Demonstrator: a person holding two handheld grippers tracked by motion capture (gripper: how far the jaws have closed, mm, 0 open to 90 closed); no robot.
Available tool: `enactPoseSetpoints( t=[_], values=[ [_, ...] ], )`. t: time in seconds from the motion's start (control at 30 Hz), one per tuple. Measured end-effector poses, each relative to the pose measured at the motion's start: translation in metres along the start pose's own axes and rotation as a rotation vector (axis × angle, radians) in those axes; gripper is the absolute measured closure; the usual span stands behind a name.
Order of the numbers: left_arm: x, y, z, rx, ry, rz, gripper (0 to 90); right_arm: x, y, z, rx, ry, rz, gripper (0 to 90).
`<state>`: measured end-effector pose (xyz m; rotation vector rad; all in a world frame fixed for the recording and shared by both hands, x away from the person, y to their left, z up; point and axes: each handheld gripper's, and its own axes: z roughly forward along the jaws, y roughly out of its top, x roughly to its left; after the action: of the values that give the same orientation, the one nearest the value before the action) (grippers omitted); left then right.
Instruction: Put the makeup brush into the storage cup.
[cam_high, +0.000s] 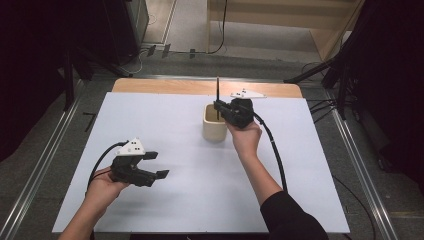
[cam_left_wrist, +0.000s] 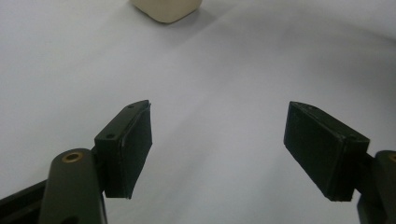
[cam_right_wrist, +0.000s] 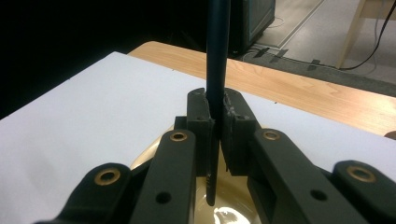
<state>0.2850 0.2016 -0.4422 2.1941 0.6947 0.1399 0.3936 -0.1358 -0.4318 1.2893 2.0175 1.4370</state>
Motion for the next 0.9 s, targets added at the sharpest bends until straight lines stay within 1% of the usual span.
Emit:
enactPoseSetpoints(
  t=[0.03, 0.3, 0.47, 0.77, 0.9],
  values=[
    [0.0, 0.0, 0.0, -0.001, 0.001, -0.001, 24.1, 0.0, -0.001, 0.0, -0.001, 0.0, -0.005, 83.6],
    [0.0, 0.0, 0.0, 0.0, 0.002, -0.001, 24.1, -0.001, -0.007, 0.0, 0.008, 0.005, 0.002, 83.5],
    [0.0, 0.0, 0.0, -0.001, 0.002, -0.001, 24.1, -0.003, -0.013, -0.001, 0.004, 0.017, 0.031, 83.6],
    [0.0, 0.0, -0.001, -0.001, 0.004, -0.001, 24.1, -0.003, -0.013, -0.002, 0.011, 0.011, 0.02, 83.5],
    [0.0, 0.0, -0.001, -0.001, 0.002, -0.002, 24.1, -0.003, -0.012, -0.003, 0.003, 0.013, 0.019, 83.4]
  ],
)
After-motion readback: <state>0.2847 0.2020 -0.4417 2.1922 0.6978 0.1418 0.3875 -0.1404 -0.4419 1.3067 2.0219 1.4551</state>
